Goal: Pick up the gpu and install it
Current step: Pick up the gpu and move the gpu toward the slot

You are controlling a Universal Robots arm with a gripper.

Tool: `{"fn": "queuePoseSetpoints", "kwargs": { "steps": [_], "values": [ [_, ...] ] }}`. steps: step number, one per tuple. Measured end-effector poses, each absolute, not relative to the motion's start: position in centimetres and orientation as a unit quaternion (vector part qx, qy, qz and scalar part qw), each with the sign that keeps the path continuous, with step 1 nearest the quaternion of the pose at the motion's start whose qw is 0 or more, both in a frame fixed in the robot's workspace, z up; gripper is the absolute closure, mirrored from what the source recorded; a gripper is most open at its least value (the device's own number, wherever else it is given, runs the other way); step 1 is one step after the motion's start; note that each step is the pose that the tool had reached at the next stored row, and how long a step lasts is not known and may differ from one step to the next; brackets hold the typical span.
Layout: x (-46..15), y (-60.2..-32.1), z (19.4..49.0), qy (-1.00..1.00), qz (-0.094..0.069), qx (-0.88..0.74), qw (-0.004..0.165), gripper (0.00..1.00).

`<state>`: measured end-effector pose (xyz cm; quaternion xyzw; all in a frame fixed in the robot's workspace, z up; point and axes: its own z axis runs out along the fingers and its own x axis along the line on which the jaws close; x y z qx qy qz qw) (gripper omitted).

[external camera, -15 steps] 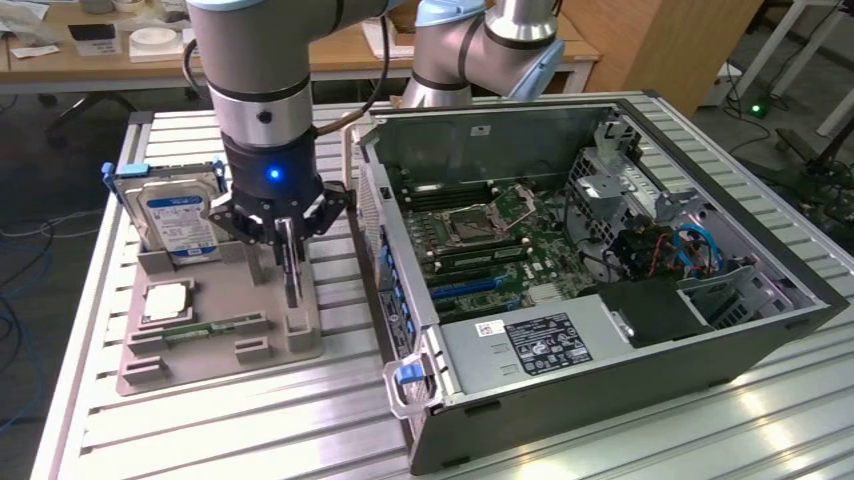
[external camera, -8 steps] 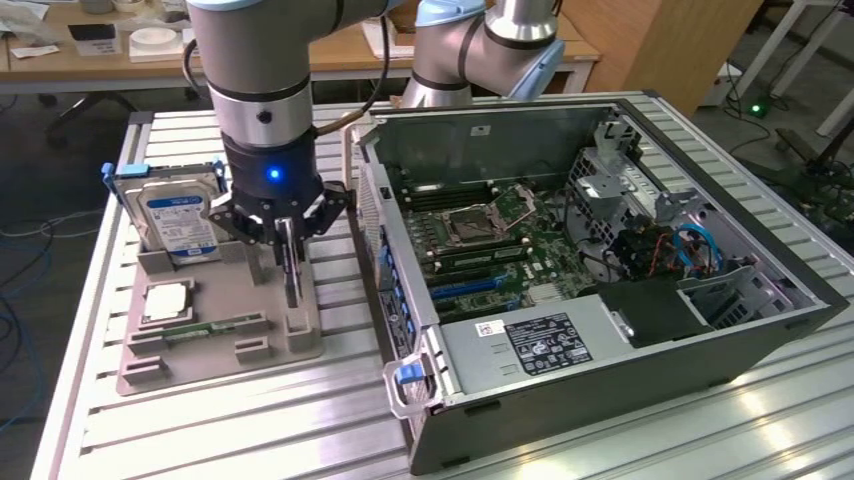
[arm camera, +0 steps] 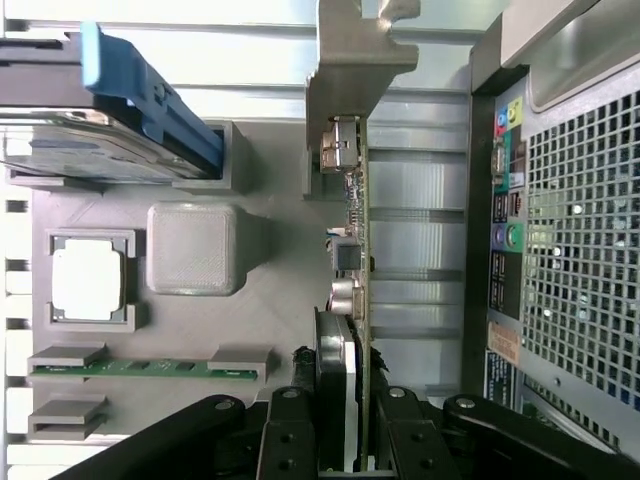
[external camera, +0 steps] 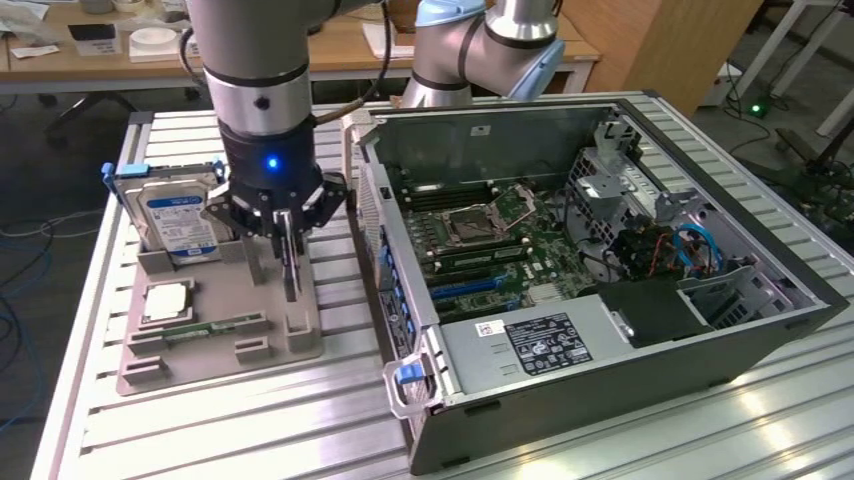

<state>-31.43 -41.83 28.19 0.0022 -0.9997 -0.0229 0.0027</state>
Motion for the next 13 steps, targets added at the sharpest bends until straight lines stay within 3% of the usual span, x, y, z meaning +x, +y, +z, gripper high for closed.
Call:
{"fn": "queuePoseSetpoints", "kwargs": {
  "steps": [13],
  "values": [
    [-31.4,-41.8,34.1,-1.0,-0.023,0.002,0.003,0.72]
  ]
}}
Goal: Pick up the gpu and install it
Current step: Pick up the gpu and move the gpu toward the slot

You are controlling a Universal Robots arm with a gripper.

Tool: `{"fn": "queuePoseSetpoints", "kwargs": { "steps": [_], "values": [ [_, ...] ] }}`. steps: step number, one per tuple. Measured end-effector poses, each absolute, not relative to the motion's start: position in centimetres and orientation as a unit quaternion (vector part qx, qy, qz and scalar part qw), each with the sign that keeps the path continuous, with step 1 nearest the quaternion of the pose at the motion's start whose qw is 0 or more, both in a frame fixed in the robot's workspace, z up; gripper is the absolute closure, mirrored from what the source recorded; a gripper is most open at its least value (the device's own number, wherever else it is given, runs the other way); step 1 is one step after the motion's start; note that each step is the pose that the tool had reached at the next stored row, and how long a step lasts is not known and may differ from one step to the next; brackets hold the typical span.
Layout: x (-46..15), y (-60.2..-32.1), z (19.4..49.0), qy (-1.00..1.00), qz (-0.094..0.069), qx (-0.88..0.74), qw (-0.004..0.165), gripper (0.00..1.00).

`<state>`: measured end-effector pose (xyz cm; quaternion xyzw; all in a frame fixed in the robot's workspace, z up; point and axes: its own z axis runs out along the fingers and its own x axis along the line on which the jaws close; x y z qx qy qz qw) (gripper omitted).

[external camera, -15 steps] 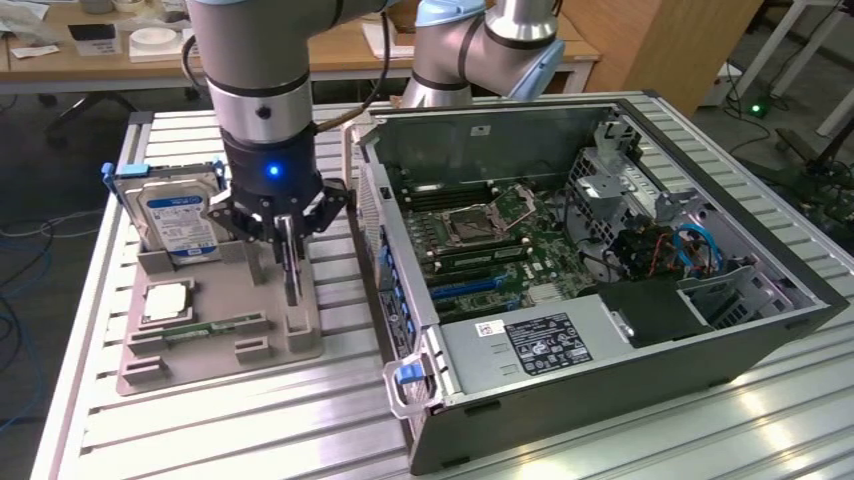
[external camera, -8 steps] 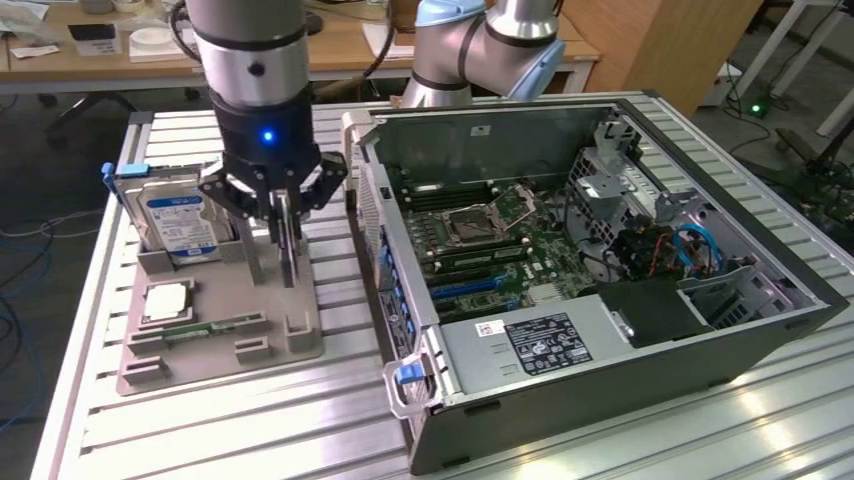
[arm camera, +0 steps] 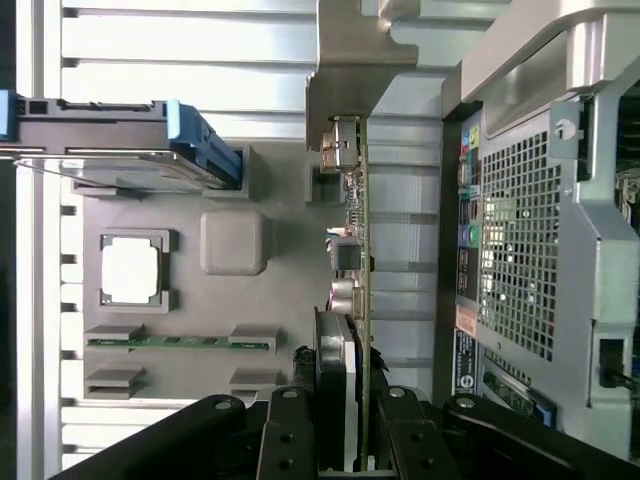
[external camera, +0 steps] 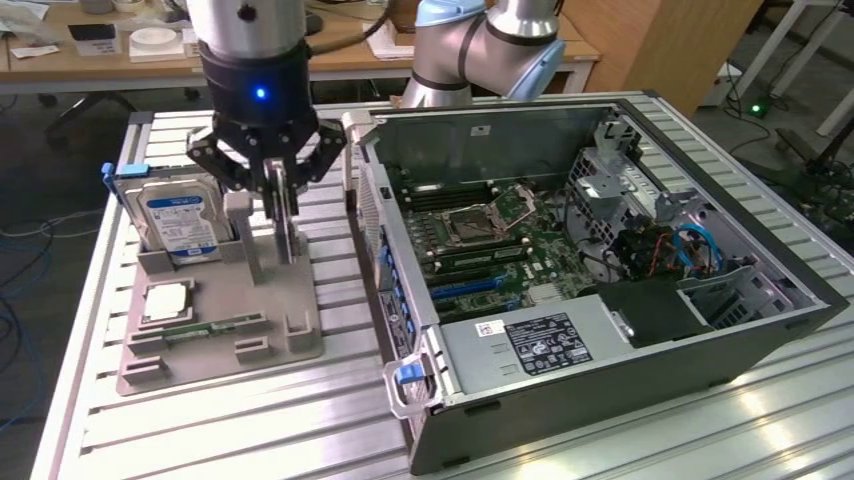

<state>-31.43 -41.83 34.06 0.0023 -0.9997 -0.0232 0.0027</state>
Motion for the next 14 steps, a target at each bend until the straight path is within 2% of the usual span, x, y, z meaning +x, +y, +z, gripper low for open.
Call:
{"fn": "queuePoseSetpoints", "kwargs": {
  "steps": [14],
  "values": [
    [-31.4,-41.8,40.3,-1.0,-0.024,0.002,0.003,0.72]
  ]
}}
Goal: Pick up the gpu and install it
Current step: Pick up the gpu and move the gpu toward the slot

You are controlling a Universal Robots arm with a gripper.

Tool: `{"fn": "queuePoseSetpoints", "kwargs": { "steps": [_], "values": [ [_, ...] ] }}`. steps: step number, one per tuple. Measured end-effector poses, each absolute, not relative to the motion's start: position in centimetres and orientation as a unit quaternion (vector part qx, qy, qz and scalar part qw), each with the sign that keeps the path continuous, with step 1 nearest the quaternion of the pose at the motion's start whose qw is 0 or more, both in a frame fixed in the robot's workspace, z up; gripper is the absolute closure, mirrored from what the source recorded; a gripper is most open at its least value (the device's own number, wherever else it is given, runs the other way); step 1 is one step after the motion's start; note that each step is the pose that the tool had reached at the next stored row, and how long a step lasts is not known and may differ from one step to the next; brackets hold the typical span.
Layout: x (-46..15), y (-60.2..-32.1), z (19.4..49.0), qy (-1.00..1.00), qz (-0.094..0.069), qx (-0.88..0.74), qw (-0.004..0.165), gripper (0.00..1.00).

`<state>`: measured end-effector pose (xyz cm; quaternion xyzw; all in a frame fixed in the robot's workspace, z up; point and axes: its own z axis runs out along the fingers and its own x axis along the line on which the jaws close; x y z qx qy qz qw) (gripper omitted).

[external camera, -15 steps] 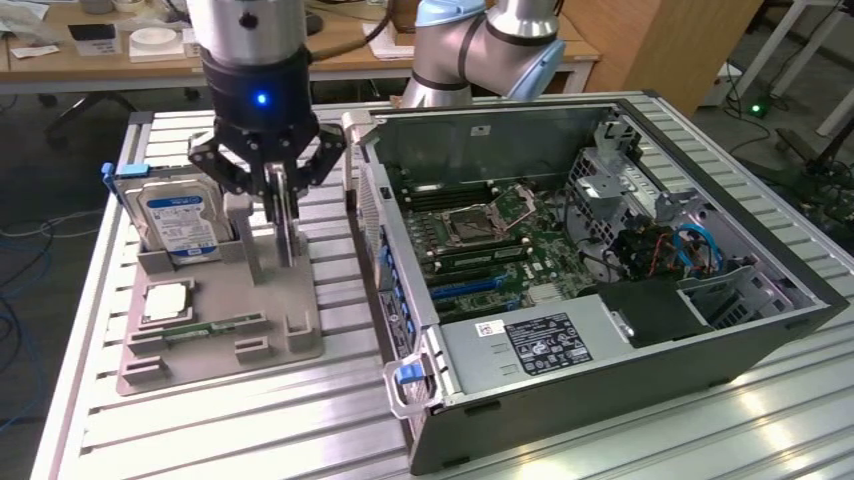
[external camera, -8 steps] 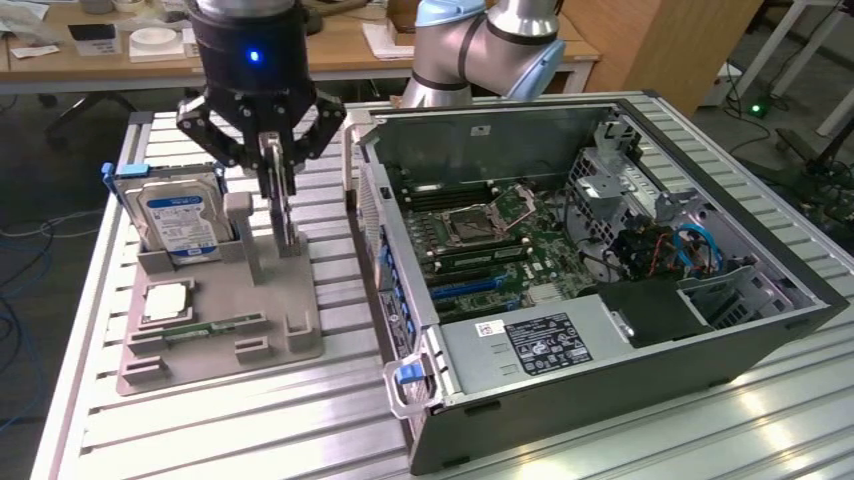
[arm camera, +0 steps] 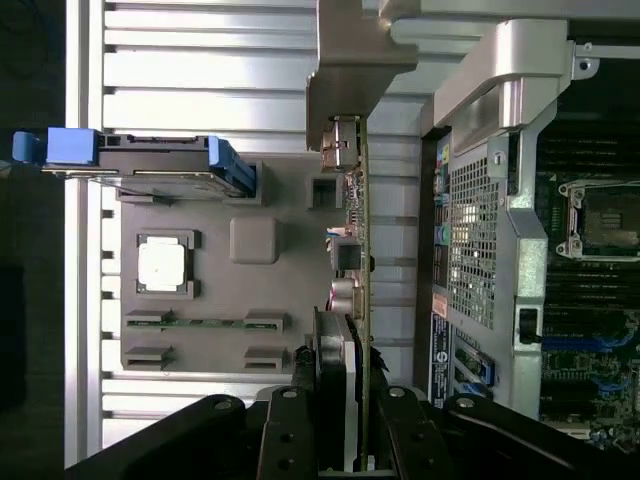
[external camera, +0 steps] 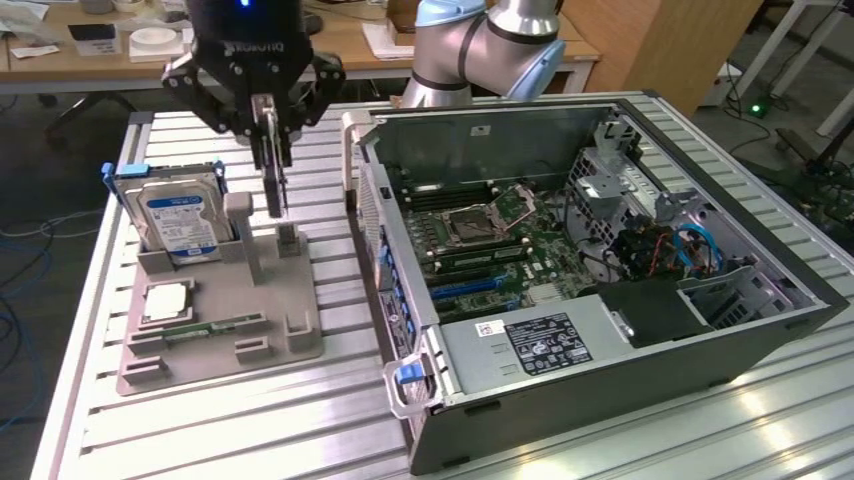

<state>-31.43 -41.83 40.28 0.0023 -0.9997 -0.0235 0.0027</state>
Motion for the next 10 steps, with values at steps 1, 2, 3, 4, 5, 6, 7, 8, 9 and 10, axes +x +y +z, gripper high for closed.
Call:
{"fn": "queuePoseSetpoints", "kwargs": {
  "steps": [1,2,3,4,5,6,7,8,9,10],
  "values": [
    [-31.4,-41.8,40.7,-1.0,-0.024,0.002,0.003,0.72],
    [-31.4,-41.8,41.2,-1.0,-0.024,0.002,0.003,0.72],
    [-31.4,-41.8,41.6,-1.0,-0.024,0.002,0.003,0.72],
    [-31.4,-41.8,42.0,-1.0,-0.024,0.002,0.003,0.72],
    [-31.4,-41.8,42.5,-1.0,-0.024,0.002,0.003,0.72],
    [-31.4,-41.8,42.9,-1.0,-0.024,0.002,0.003,0.72],
    [-31.4,-41.8,43.2,-1.0,-0.024,0.002,0.003,0.72],
    [-31.4,-41.8,43.3,-1.0,-0.024,0.002,0.003,0.72],
    [-31.4,-41.8,43.3,-1.0,-0.024,0.002,0.002,0.72],
    [-31.4,-41.8,43.3,-1.0,-0.024,0.002,0.002,0.72]
  ]
}}
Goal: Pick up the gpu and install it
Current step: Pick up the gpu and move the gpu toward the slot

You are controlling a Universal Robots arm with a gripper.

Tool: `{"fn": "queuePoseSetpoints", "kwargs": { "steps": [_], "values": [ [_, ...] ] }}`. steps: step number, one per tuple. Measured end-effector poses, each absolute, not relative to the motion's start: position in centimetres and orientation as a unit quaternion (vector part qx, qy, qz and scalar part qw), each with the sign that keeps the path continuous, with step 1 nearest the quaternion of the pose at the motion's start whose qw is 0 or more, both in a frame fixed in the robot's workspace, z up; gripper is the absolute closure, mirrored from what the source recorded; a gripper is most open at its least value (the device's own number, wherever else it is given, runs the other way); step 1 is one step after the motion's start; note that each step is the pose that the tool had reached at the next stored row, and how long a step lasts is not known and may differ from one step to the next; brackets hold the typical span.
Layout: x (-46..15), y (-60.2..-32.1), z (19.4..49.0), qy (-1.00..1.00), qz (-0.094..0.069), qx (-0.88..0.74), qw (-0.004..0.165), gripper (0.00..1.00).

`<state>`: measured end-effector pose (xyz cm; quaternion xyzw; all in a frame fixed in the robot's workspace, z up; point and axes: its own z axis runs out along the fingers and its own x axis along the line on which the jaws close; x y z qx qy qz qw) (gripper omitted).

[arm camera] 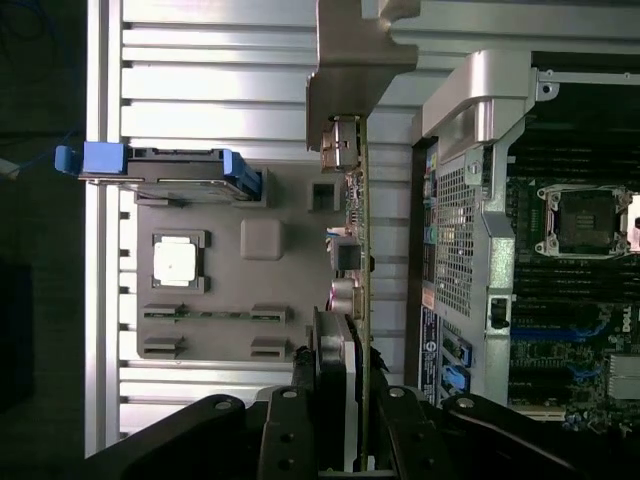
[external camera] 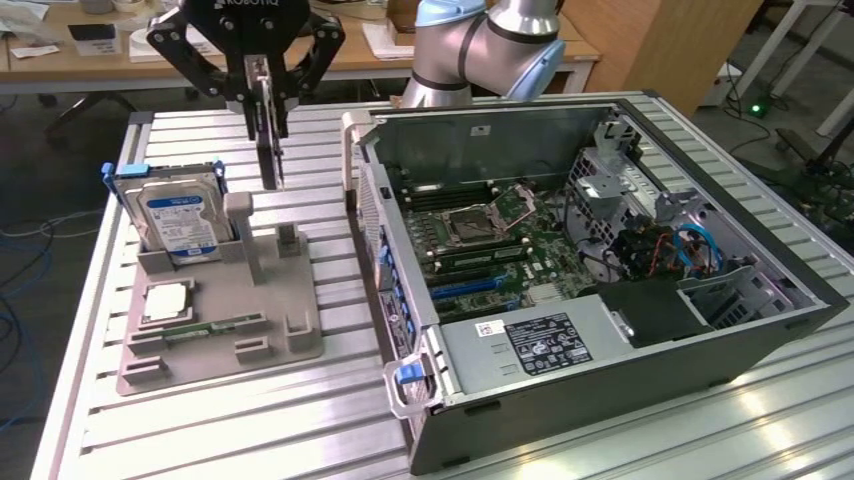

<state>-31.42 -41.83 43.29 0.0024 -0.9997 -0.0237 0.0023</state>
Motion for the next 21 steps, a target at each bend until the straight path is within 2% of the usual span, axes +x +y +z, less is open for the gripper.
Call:
{"fn": "queuePoseSetpoints", "kwargs": {
  "steps": [21],
  "values": [
    [-30.3,-41.8,43.2,-1.0,-0.024,0.002,0.002,0.72]
  ]
}}
